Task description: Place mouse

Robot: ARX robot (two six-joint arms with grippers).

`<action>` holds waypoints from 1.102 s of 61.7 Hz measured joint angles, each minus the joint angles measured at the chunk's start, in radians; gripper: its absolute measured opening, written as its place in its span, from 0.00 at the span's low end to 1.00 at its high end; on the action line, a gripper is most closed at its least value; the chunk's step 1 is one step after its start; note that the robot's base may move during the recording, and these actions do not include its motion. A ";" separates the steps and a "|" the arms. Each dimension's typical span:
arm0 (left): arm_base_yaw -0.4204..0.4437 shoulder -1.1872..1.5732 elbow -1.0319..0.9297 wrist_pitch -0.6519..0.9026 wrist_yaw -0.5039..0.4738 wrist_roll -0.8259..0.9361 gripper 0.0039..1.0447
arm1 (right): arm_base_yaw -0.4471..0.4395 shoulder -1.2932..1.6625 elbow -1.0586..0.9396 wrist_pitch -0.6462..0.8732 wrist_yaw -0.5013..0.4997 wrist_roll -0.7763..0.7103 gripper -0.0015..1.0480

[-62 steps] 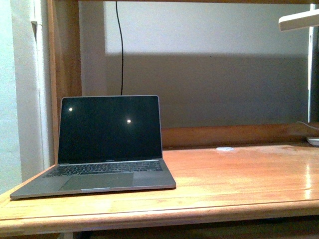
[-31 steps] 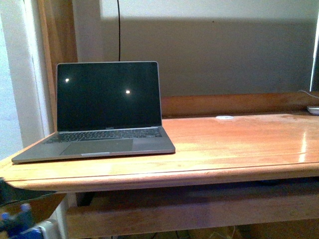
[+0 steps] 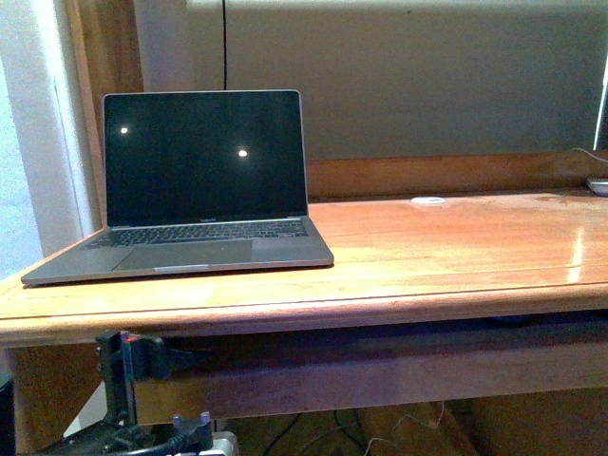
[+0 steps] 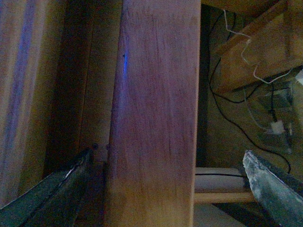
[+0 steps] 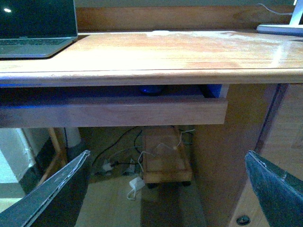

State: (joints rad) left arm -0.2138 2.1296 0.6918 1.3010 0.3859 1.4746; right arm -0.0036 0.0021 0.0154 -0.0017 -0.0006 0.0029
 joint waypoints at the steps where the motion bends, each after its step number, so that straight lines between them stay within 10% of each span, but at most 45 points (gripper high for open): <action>1: 0.001 0.010 0.013 0.002 0.000 0.007 0.93 | 0.000 0.000 0.000 0.000 0.000 0.000 0.93; 20: 0.005 0.085 0.063 -0.052 -0.044 0.062 0.93 | 0.000 0.000 0.000 0.000 0.000 0.000 0.93; 32: -0.019 -0.111 0.016 -0.489 -0.080 -0.108 0.93 | 0.000 0.000 0.000 0.000 0.000 0.000 0.93; 46: -0.013 -0.372 -0.090 -0.864 0.091 -0.282 0.93 | 0.000 0.000 0.000 0.000 -0.001 0.000 0.93; 68: -0.025 -0.829 -0.233 -1.115 0.230 -1.112 0.93 | 0.000 0.000 0.000 0.000 0.000 0.000 0.93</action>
State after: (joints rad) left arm -0.2386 1.3003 0.4587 0.1856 0.6159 0.3626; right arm -0.0036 0.0021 0.0154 -0.0017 -0.0010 0.0029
